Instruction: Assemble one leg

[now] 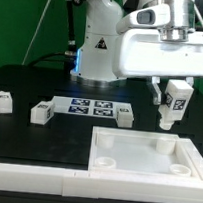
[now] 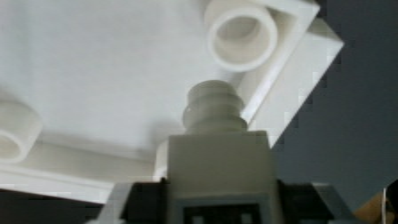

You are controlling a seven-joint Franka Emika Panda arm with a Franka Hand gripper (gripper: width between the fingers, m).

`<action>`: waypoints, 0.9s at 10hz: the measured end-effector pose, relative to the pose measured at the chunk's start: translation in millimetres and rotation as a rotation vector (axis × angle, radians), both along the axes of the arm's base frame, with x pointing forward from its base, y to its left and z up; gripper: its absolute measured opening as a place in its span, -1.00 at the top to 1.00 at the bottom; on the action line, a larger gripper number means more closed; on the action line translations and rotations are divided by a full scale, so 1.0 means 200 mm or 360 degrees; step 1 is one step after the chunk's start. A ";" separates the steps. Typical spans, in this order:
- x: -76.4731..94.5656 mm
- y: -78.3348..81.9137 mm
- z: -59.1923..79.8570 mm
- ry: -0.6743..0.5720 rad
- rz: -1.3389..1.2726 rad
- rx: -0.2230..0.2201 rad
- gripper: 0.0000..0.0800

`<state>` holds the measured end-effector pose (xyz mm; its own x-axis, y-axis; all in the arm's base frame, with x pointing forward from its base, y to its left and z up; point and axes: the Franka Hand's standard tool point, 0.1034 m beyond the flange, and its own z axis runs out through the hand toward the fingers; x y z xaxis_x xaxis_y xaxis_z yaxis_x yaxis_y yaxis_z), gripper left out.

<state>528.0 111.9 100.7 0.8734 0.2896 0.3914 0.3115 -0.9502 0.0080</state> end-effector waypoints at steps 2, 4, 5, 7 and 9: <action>0.00 0.00 -0.01 0.0004 0.0000 -0.0001 0.28; 0.00 0.00 -0.01 0.0004 0.0000 -0.0001 0.28; 0.00 0.00 -0.01 0.0004 0.0000 -0.0001 0.28; 0.08 0.00 0.02 -0.0020 0.0008 0.0000 0.28; 0.23 0.02 0.04 -0.0052 0.0057 -0.0011 0.28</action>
Offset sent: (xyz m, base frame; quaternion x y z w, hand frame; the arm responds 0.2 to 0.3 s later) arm 0.0000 0.0000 0.0000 0.0000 0.0000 0.0000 1.0000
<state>573.8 115.9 107.7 0.8494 0.3230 0.4174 0.3445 -0.9384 0.0251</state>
